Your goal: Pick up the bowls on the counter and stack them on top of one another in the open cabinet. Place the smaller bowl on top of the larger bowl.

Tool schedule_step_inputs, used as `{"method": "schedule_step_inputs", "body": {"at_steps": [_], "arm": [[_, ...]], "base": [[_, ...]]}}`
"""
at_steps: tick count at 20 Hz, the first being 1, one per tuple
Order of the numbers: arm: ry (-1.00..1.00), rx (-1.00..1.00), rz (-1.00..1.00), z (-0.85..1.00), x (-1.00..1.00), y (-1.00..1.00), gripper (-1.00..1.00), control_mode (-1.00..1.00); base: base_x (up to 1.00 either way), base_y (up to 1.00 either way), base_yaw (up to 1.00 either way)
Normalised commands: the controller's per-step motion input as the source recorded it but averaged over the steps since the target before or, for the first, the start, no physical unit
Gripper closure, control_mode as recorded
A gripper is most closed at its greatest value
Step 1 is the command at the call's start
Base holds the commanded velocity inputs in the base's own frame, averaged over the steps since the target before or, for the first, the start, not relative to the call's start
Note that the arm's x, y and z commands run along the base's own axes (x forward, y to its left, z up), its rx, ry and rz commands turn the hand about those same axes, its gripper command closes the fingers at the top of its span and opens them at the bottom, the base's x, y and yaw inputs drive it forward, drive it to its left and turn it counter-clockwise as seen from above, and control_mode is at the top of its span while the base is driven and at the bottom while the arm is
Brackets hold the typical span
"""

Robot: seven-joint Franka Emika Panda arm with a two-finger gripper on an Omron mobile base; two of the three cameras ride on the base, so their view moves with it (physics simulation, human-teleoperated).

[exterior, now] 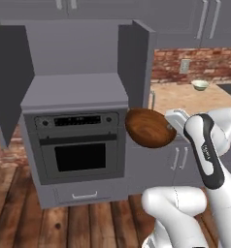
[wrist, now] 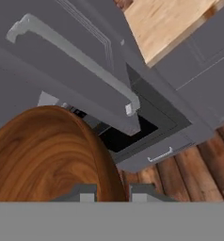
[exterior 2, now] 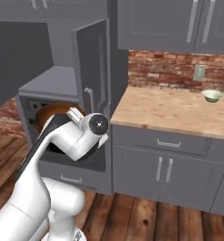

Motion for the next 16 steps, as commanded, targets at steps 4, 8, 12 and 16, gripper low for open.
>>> {"method": "schedule_step_inputs", "body": {"at_steps": [4,8,12,16], "arm": [[0.0,0.0,0.0,0.0,0.0,0.0,1.0,1.0],[0.0,0.0,0.0,0.0,0.0,0.0,1.0,1.0],[0.0,0.0,0.0,0.0,0.0,0.0,1.0,1.0],[0.0,0.0,0.0,0.0,0.0,0.0,1.0,1.0]], "base": [[-0.1,0.62,0.0],[-0.07,0.62,0.0],[-0.07,0.62,0.0],[-0.03,0.62,0.0]]}}
